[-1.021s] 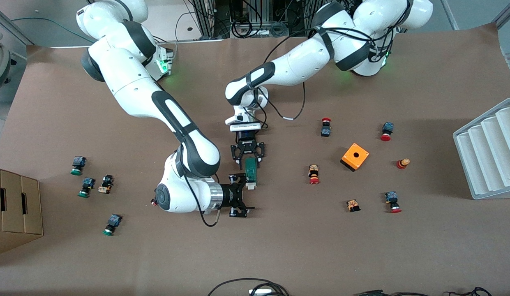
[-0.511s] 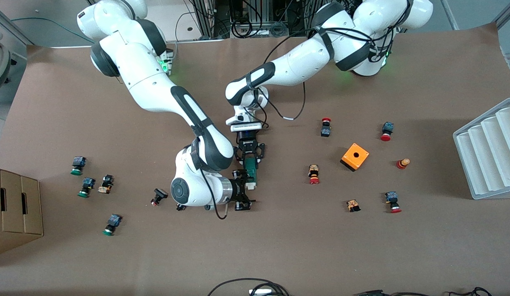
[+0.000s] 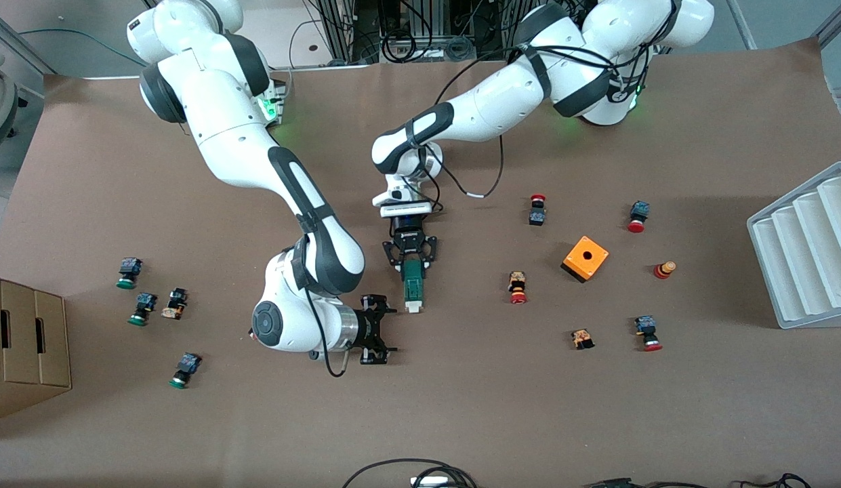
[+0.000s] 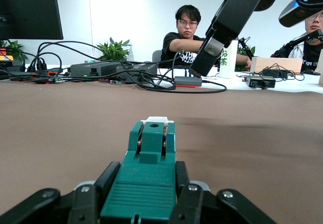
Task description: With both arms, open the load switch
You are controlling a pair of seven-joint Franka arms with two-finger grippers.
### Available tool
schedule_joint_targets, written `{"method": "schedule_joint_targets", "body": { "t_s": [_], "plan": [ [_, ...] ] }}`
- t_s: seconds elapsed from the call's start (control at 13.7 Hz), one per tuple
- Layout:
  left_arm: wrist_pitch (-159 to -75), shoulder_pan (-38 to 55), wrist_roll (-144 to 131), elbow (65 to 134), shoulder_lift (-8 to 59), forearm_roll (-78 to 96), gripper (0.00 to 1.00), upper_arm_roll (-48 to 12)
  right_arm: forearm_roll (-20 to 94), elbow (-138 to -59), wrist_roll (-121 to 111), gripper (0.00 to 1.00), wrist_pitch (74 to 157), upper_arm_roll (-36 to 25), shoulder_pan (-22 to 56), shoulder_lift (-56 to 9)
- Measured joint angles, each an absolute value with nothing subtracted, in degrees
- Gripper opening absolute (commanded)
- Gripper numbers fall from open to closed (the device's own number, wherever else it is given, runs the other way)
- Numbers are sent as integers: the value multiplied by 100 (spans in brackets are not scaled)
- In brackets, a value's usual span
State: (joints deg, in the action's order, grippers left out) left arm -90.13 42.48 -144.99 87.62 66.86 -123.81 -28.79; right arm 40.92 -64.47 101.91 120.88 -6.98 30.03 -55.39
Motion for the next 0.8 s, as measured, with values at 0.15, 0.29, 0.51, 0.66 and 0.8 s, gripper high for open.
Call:
{"method": "schedule_joint_targets", "body": {
  "t_s": [0.15, 0.29, 0.51, 0.66, 0.8],
  "plan": [
    [-9013, 4248, -14499, 8762, 6686, -12382, 49, -2879, 4105, -6448, 10672, 86, 12082, -695, 3103, -5540],
    [-9012, 4248, -14499, 8762, 6686, -12382, 50, -2880, 4121, -6449, 11057, 86, 12126, -695, 3260, -5545],
    [-9013, 4248, -14499, 8761, 6687, -12382, 50, -2880, 4121, -6476, 11300, 83, 12195, -701, 3411, -5606],
    [-9013, 4247, -14499, 8761, 6687, -12382, 51, -2880, 4122, -6477, 11330, 75, 12205, -703, 3440, -5697],
    [-9013, 4248, -14499, 8761, 6687, -12383, 51, -2880, 4123, -6477, 11388, 74, 12205, -717, 3439, -5745]
  ]
}}
